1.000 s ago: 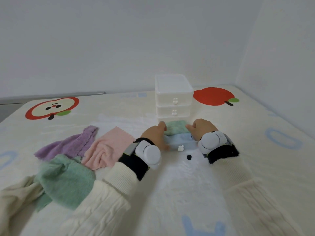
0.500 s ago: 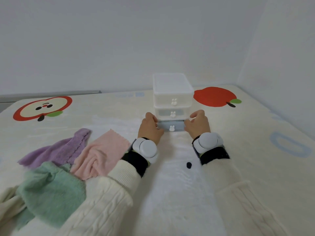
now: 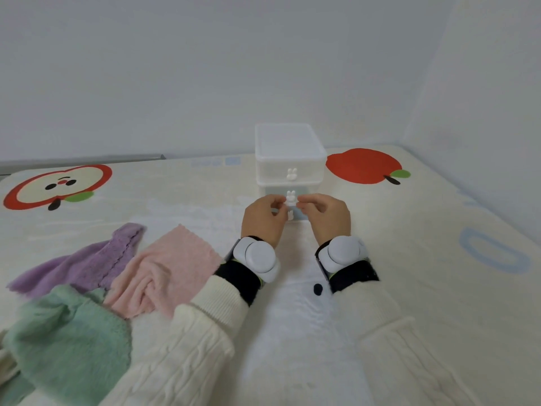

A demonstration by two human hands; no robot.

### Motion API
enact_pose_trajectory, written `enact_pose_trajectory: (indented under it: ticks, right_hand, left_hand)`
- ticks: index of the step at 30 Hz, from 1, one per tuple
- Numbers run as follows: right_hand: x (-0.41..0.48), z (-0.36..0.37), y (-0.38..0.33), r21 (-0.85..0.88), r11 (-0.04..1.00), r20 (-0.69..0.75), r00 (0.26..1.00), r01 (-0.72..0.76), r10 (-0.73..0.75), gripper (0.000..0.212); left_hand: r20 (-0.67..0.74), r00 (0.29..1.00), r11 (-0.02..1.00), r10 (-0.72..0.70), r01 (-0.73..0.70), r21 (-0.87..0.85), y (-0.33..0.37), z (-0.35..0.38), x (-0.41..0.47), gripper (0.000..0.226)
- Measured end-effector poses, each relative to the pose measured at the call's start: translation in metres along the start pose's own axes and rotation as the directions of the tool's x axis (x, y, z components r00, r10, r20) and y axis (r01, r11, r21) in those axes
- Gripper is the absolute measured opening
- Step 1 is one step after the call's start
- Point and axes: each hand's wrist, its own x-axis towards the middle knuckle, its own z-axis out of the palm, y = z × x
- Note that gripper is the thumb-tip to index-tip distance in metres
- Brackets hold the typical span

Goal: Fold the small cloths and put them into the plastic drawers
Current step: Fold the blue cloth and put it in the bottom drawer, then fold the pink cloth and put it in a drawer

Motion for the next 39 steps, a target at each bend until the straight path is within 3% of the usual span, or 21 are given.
enact_pose_trajectory:
  ticks: [5,22,26,29,34,39]
  right_hand:
    - [-0.003,-0.003,-0.009,0.023,0.999,0.085,0.996,-0.027,0.025,0.019]
    - [-0.099,-0.042,-0.031,-0.117,0.988,0.091,0.989,-0.104,0.115,0.023]
    - [-0.115,-0.039,-0.037,-0.083,0.993,0.057,0.994,-0.084,0.089,0.020]
    - [-0.125,-0.024,-0.044,-0.084,0.995,0.116,0.991,-0.053,0.063,0.019]
    - [-0.136,0.012,-0.044,-0.154,0.988,0.325,0.945,0.017,0.034,0.021]
    - [-0.137,0.050,-0.045,-0.255,0.961,0.468,0.883,0.104,0.029,0.034]
  left_hand:
    - [0.023,1.000,0.999,-0.018,0.017,0.046,0.004,-0.009,-0.005,0.022]
    - [0.216,0.972,0.987,-0.094,0.061,0.151,0.033,-0.037,-0.098,0.021]
    - [0.275,0.958,0.984,-0.080,0.033,0.173,0.035,-0.046,-0.117,0.021]
    - [0.269,0.960,0.967,-0.082,0.010,0.255,0.028,-0.059,-0.125,0.021]
    - [0.202,0.972,0.791,-0.118,-0.031,0.611,0.003,-0.090,-0.130,0.018]
    - [0.119,0.968,0.609,-0.221,0.042,0.792,-0.030,-0.112,-0.130,0.041]
